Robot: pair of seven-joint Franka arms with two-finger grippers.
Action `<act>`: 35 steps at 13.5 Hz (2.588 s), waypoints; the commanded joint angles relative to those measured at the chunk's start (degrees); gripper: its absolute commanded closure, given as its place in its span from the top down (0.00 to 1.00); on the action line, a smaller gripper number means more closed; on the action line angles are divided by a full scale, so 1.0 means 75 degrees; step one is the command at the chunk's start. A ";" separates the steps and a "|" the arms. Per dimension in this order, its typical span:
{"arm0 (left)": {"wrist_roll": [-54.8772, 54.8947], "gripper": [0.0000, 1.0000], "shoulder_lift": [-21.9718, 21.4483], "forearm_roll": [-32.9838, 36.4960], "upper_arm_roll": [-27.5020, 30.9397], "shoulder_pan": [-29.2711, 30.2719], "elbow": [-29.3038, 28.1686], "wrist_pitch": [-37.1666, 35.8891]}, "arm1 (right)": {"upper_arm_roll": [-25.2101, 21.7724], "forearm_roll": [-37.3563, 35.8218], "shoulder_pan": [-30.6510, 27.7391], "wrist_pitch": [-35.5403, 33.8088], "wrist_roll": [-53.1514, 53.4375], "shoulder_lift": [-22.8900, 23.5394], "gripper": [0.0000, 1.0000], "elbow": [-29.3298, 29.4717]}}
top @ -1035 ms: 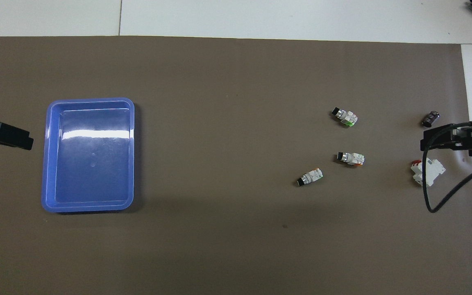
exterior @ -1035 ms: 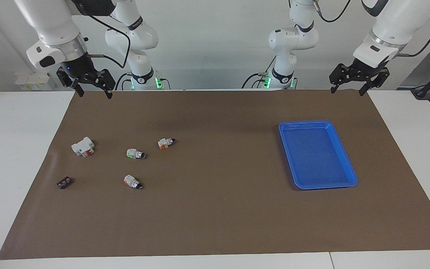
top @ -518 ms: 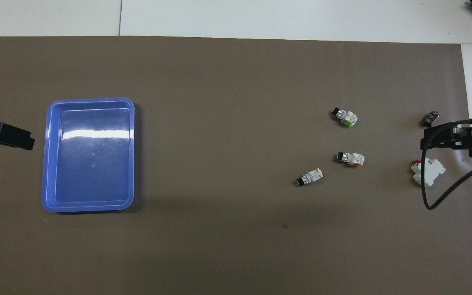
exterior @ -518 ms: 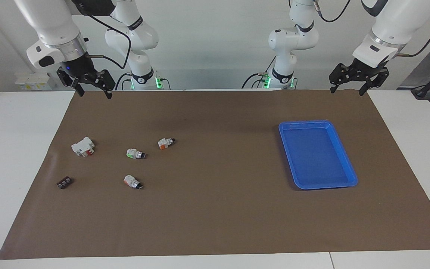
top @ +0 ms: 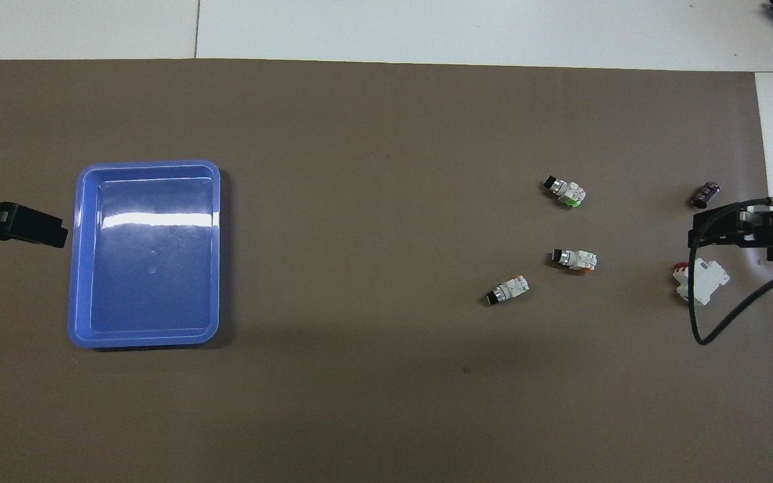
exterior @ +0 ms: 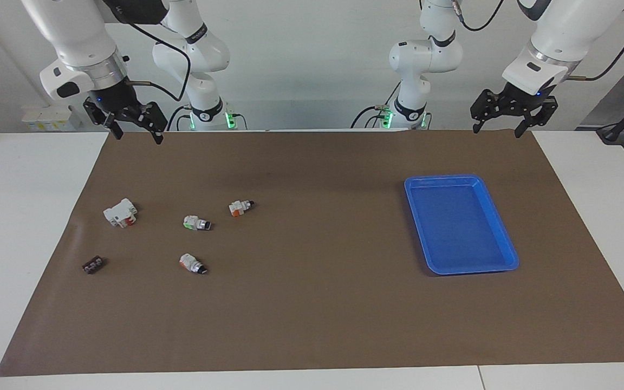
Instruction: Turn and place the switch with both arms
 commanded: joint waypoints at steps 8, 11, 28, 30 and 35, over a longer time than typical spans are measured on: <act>0.0005 1.00 -0.0190 0.0028 0.0577 -0.0440 -0.0209 -0.0144 | 0.0070 -0.0367 0.0517 0.0148 0.3104 -0.0153 1.00 -0.0355; -0.0018 1.00 -0.0202 0.0028 0.0530 -0.0335 -0.0220 -0.0214 | 0.0105 -0.0320 0.0610 0.0488 0.3795 -0.0118 1.00 -0.0542; -0.0042 1.00 -0.0202 0.0040 0.0026 0.0169 -0.0220 -0.0214 | 0.0117 0.1578 0.1712 0.4633 0.8778 0.1101 1.00 -0.3762; -0.0042 1.00 -0.0202 0.0040 0.0026 0.0169 -0.0220 -0.0214 | 0.0118 0.1601 0.1701 0.5195 0.8778 0.1171 1.00 -0.4267; -0.0042 1.00 -0.0190 0.0040 0.0037 0.0169 -0.0220 -0.0214 | 0.0117 0.2327 0.1701 0.6087 0.8790 0.1663 1.00 -0.4632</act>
